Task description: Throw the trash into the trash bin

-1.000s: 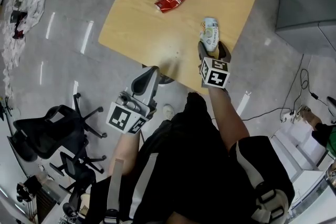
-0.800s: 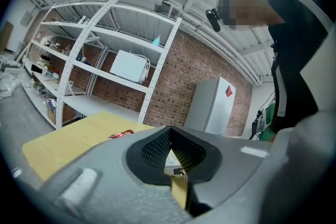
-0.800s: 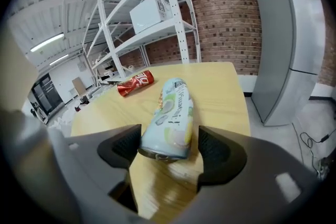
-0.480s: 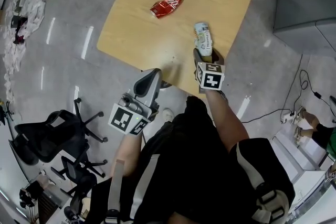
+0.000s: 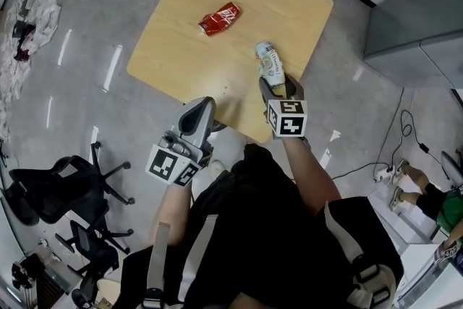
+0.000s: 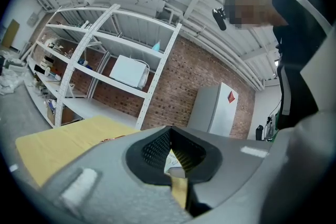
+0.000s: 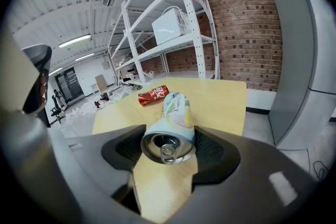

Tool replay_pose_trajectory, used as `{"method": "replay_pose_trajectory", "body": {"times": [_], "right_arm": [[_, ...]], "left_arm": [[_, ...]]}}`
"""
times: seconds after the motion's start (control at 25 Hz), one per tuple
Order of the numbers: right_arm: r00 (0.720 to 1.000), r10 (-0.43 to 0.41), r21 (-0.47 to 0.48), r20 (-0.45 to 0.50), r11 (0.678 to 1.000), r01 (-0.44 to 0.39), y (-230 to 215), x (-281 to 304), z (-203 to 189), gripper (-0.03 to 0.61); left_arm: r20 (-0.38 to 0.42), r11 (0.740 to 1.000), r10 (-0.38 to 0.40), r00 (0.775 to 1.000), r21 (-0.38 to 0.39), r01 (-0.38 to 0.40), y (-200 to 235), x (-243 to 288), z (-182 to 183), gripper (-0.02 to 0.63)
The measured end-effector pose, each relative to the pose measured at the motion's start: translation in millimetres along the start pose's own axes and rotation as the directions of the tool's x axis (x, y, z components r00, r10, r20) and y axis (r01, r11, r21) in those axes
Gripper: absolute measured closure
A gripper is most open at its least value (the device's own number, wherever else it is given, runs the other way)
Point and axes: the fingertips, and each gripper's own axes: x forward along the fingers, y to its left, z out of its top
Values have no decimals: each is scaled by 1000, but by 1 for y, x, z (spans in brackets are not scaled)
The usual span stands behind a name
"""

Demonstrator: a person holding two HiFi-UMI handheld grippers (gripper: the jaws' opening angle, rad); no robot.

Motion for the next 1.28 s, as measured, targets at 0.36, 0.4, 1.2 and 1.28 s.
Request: {"method": "replay_pose_trajectory", "body": {"times": [0.36,0.4,1.2,1.28], "right_arm": [[980,168,-130,104,979,-154,38,-21,52,298],[974,198,-148,112,972,-181,48,-22,58,298],[703,707,-419,-76,617,-667,333,-147,-21,298],[654,748,-438,-111,554,-708,362,-166,-39,298]], "left_arm": [[104,988,146,984,26,-150,-5,-32,21,609],[122,984,173,977,31,-178,-6,-42,25,609],[377,585,766,521,-74,-808,-102,-405,19,610],[379,502,818,432,-105,-859,-120,-442,6,609]]}}
